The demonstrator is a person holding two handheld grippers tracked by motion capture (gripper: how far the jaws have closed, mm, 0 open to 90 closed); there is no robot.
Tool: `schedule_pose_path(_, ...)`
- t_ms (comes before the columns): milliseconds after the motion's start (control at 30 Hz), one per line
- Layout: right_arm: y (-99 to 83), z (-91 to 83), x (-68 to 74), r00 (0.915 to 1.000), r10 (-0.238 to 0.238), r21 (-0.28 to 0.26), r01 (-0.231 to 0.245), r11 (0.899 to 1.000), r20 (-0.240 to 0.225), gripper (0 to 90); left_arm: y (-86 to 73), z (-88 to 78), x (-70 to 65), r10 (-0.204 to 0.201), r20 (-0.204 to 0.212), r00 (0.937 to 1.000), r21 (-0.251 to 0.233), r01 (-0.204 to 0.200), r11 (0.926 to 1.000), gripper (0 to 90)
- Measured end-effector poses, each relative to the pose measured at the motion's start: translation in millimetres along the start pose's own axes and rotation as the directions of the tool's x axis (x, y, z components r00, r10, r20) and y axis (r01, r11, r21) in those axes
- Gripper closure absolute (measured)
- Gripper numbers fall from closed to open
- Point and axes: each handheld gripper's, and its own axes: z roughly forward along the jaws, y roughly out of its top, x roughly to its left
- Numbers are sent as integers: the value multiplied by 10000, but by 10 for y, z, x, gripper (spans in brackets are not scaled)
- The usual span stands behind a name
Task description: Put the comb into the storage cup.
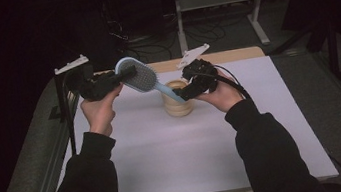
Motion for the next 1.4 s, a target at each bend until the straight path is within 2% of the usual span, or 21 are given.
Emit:
schedule_pose_path(133, -90, -42, -109, 9987, 490, -197, -493, 9986, -171, 107, 110, 33, -74, 406, 52, 9992, 125, -406, 9991, 564)
schedule_pose_path(267, -187, -93, -172, 9964, 802, -273, -809, 9963, -286, 0, 200, 53, -121, 462, 177, 9988, -26, -461, 9989, 564)
schedule_pose_path(333, -235, -133, -201, 9951, 897, -378, -914, 9951, -424, 0, 248, 55, -139, 537, 87, 9985, -77, -536, 9985, 564)
schedule_pose_path(567, -411, -273, -290, 9917, 1190, -624, -1219, 9906, -486, 0, 399, 61, -168, 709, -433, 9965, -163, -717, 9973, 561)
schedule_pose_path(700, -541, -332, -330, 9895, 1372, -742, -1403, 9873, -462, 0, 461, 79, -162, 653, -416, 9970, -232, -663, 9975, 561)
schedule_pose_path(833, -673, -363, -364, 9857, 1649, -599, -1668, 9842, -351, 0, 515, 111, -175, 888, -604, 9942, -199, -902, 9957, 561)
schedule_pose_path(1000, -847, -398, -367, 9837, 1741, -661, -1769, 9820, -458, 0, 529, 193, -158, 1105, -763, 9909, -102, -1116, 9937, 561)
schedule_pose_path(1100, -964, -420, -373, 9785, 1971, -820, -2017, 9760, -615, 0, 519, 245, -123, 1027, -819, 9913, -108, -1039, 9945, 561)
schedule_pose_path(1233, -1116, -469, -382, 9736, 2171, -990, -2234, 9697, -709, 0, 509, 292, -89, 1069, -1039, 9888, -32, -1078, 9942, 561)
schedule_pose_path(1400, -1282, -548, -414, 9650, 2495, -1274, -2583, 9576, -813, 0, 487, 337, -29, 1002, -1032, 9896, 161, -991, 9950, 561)
